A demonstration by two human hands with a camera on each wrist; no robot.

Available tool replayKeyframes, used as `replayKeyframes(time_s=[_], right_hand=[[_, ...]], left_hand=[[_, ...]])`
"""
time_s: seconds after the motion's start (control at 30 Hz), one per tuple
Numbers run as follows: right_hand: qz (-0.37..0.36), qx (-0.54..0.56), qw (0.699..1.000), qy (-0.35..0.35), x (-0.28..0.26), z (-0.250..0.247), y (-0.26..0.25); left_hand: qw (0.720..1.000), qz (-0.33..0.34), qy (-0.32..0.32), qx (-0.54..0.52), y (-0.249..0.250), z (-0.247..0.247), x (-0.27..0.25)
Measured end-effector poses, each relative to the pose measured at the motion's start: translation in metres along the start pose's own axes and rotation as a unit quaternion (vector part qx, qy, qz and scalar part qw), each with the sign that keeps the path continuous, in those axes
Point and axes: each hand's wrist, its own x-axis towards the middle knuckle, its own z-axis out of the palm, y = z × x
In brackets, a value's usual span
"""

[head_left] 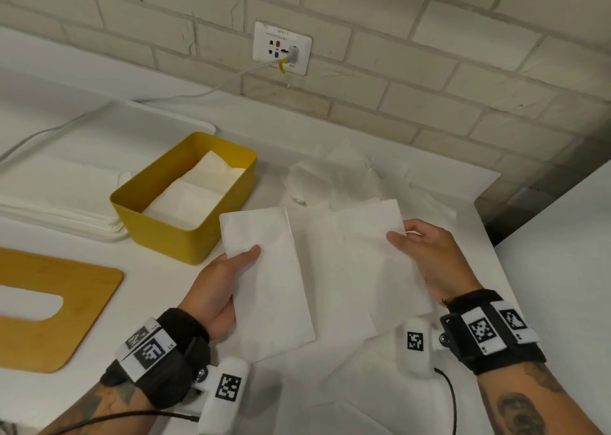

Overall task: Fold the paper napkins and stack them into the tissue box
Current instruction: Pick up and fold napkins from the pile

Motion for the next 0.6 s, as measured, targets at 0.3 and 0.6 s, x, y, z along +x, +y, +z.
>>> replayKeyframes(time_s=[0.3,0.6], right_hand=[[0.099,-0.154,0.981,0.068,-0.003,-0.018,0.036],[0.09,-0.107,0.986,0.09,-0.004,-0.023,0.042]], left_hand=[[1.0,0.01,0.01,0.009,-0.002,-0.008,-0.001],[0.999,0.015,0.011,0.029,-0.006,-0.004,0.0]])
